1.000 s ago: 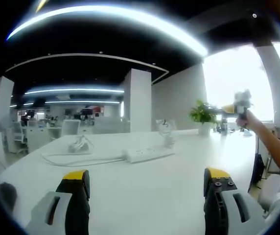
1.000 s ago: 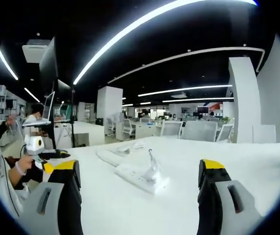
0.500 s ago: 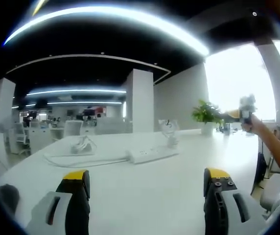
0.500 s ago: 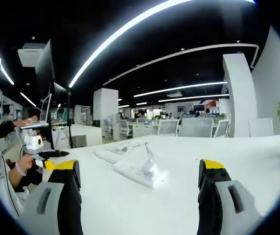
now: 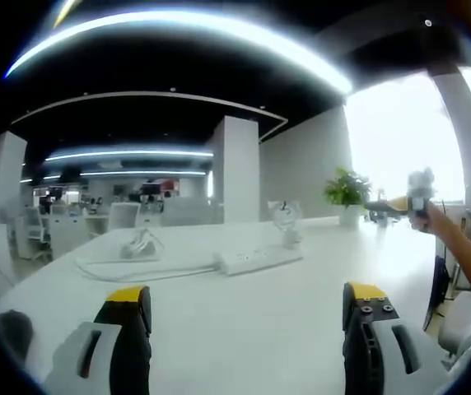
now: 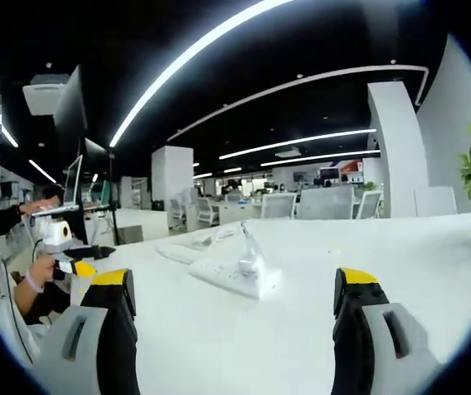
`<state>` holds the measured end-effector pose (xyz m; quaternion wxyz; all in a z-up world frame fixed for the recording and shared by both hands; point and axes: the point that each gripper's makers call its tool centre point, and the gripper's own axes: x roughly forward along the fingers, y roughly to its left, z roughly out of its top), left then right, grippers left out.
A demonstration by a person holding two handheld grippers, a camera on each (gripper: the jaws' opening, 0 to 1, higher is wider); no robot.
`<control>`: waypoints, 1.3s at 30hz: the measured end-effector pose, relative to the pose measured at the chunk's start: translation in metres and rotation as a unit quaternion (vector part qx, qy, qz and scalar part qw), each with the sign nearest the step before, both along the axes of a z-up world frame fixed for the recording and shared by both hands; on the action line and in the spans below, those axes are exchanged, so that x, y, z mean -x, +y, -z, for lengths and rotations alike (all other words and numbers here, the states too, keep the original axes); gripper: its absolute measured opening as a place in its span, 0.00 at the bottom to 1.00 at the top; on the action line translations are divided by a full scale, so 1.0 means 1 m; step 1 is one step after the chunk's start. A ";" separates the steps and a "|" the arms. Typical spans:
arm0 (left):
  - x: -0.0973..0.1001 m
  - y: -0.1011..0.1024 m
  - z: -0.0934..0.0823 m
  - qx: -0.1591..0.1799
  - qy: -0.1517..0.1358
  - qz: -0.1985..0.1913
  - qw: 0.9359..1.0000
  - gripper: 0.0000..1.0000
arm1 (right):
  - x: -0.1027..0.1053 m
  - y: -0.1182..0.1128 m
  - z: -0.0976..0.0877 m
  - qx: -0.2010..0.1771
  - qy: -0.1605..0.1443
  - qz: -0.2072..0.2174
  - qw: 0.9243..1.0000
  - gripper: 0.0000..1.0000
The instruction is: Straighten the power strip on the desk, plug the charger into it
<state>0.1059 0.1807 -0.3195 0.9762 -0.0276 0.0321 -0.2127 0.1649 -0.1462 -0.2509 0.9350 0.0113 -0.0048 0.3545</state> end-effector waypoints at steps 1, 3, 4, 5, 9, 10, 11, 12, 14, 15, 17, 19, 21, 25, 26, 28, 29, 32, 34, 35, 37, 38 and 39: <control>0.000 0.000 0.000 -0.001 0.000 0.000 1.000 0.99 | 0.000 0.000 0.003 -0.002 0.001 0.001 1.000 1.00; 0.000 0.000 0.000 0.000 -0.001 0.000 1.000 0.99 | 0.001 -0.002 0.006 -0.005 0.004 0.004 1.000 1.00; 0.000 0.001 -0.001 0.000 -0.001 -0.001 1.000 0.99 | 0.001 -0.003 0.007 -0.008 0.004 0.006 1.000 1.00; 0.000 0.001 -0.001 0.000 -0.001 -0.001 1.000 0.99 | 0.002 -0.004 0.008 -0.010 0.004 0.007 1.000 1.00; 0.000 0.000 0.000 0.000 -0.001 -0.001 1.000 0.99 | 0.002 -0.009 0.011 -0.013 0.008 0.011 1.000 1.00; 0.000 0.000 0.000 0.000 -0.001 -0.001 1.000 0.99 | 0.002 -0.009 0.012 -0.014 0.009 0.012 1.000 1.00; 0.000 -0.001 0.000 0.000 -0.001 -0.001 1.000 0.99 | 0.002 -0.010 0.013 -0.014 0.010 0.013 1.000 1.00; 0.000 -0.001 0.000 0.001 -0.001 0.000 1.000 0.99 | 0.002 -0.010 0.014 -0.013 0.010 0.012 1.000 1.00; 0.000 -0.002 0.000 0.002 -0.001 0.000 1.000 0.99 | 0.002 -0.011 0.017 -0.011 0.011 0.016 1.000 1.00; -0.001 -0.002 0.001 0.002 0.000 0.000 1.000 0.99 | 0.003 -0.012 0.018 -0.010 0.012 0.016 1.000 1.00; -0.001 -0.002 0.001 0.002 0.000 0.001 1.000 0.99 | 0.004 -0.013 0.021 -0.012 0.014 0.018 1.000 1.00; -0.001 -0.002 0.000 0.002 -0.001 0.001 1.000 0.99 | 0.004 -0.014 0.023 -0.014 0.015 0.020 1.000 1.00; -0.001 -0.002 0.000 0.002 -0.002 0.001 1.000 0.99 | 0.005 -0.015 0.026 -0.014 0.015 0.022 1.000 1.00; -0.001 -0.001 -0.001 0.003 -0.002 0.000 1.000 0.99 | 0.004 -0.019 0.030 -0.016 0.020 0.025 0.999 1.00; 0.000 -0.001 -0.001 0.003 -0.002 -0.001 1.000 0.99 | 0.004 -0.021 0.031 -0.017 0.022 0.026 0.999 1.00; -0.001 0.000 -0.001 0.003 -0.002 -0.002 1.000 0.99 | 0.005 -0.022 0.032 -0.017 0.022 0.028 0.999 1.00; -0.001 0.000 0.000 0.003 -0.002 -0.001 1.000 0.99 | 0.006 -0.023 0.034 -0.016 0.024 0.030 0.999 1.00; 0.000 0.000 0.000 0.003 -0.001 -0.001 1.000 0.99 | 0.007 -0.024 0.039 -0.011 0.025 0.034 0.999 1.00; 0.000 0.000 0.000 0.003 -0.001 -0.001 1.000 0.99 | 0.007 -0.025 0.042 -0.007 0.024 0.037 0.999 1.00; 0.000 0.001 0.000 0.003 -0.001 -0.001 1.000 0.99 | 0.008 -0.026 0.043 -0.006 0.024 0.040 0.999 1.00; 0.000 0.001 0.000 0.003 -0.001 -0.002 1.000 0.99 | 0.008 -0.027 0.044 -0.004 0.025 0.044 0.999 1.00; 0.001 0.001 0.000 0.004 -0.001 -0.002 1.000 0.99 | 0.008 -0.028 0.045 -0.004 0.027 0.045 0.999 1.00; 0.001 0.001 0.000 0.004 -0.001 -0.002 1.000 0.99 | 0.008 -0.029 0.045 -0.004 0.026 0.046 0.999 1.00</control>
